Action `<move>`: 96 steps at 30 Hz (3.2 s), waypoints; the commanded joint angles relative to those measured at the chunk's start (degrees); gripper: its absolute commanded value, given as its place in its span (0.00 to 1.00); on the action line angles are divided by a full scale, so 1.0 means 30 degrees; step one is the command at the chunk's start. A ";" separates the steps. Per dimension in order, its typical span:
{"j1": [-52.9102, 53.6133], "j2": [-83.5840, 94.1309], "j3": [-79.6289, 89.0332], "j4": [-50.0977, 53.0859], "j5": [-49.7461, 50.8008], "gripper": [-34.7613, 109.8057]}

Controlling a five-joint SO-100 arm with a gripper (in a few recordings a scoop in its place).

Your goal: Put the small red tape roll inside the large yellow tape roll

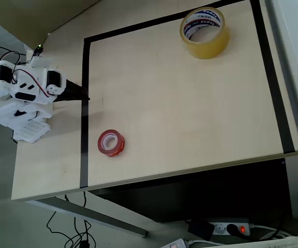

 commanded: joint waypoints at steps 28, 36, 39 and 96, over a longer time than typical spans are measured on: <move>-0.5303 -0.9521 -1.8516 0.3838 -0.4336 0.25; -0.3311 -1.3213 -2.2266 0.3428 -0.4482 0.36; -0.1729 -1.3975 -2.1182 0.2432 -0.4482 0.37; 1.0635 -3.1934 -2.1621 -0.0381 -0.4336 0.43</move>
